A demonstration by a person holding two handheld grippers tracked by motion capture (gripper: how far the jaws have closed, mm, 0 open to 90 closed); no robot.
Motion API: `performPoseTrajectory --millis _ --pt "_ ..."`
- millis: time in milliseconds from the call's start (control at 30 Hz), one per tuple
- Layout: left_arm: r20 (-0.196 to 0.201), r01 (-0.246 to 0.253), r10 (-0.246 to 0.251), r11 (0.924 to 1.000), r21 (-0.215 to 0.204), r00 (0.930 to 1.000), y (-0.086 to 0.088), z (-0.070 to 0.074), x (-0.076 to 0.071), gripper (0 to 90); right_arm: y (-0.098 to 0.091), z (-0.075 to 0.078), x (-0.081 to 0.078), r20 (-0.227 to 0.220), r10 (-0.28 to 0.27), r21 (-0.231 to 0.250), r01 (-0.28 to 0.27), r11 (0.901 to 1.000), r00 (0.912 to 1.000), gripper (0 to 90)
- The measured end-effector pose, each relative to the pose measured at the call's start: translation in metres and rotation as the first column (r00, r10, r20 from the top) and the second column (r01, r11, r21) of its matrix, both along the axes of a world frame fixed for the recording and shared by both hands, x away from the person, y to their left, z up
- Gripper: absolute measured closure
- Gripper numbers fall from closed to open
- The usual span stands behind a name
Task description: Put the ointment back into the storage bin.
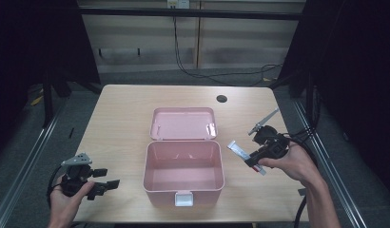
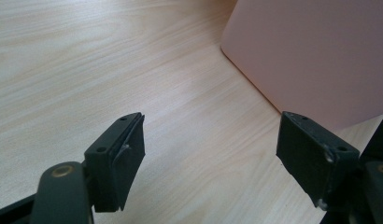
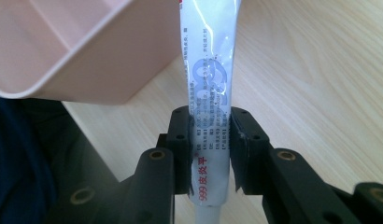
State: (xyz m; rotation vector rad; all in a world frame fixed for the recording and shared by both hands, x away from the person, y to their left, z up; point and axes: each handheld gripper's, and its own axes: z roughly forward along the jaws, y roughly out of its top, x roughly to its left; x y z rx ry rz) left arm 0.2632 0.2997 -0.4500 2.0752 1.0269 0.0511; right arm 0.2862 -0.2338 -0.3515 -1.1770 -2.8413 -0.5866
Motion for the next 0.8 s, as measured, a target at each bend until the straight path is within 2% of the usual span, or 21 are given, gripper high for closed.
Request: performPoseTrajectory --millis 200,233,300,467,633,800 --pt "0.0 0.002 -0.002 1.0 0.001 1.0 0.0 0.0 0.0 23.5 0.006 0.01 -0.001 -0.017 0.049 -0.023 -0.049 0.9985 0.9987 71.5" --pt "0.0 0.0 0.0 1.0 0.001 1.0 0.0 0.0 0.0 23.6 0.009 0.014 -0.001 -0.032 0.075 -0.041 -0.077 0.9962 0.9966 71.4" --pt "-0.001 0.002 -0.002 1.0 0.002 1.0 0.0 0.0 0.0 23.6 0.011 0.016 0.0 -0.029 0.104 -0.051 -0.105 0.9931 0.9942 71.4" --pt "-0.002 0.005 -0.005 1.0 0.002 1.0 0.0 0.0 0.0 23.6 0.016 0.023 0.0 -0.037 0.116 -0.056 -0.118 0.9914 0.9926 71.3" --pt "-0.001 0.0 0.0 1.0 0.002 1.0 0.0 0.0 0.0 23.6 0.028 0.029 -0.001 -0.057 0.177 -0.075 -0.181 0.9805 0.9825 71.3" --pt "-0.001 0.0 0.0 1.0 0.001 1.0 0.0 0.0 0.0 23.5 0.041 0.034 0.001 -0.069 0.21 -0.085 -0.215 0.9729 0.9754 71.3"
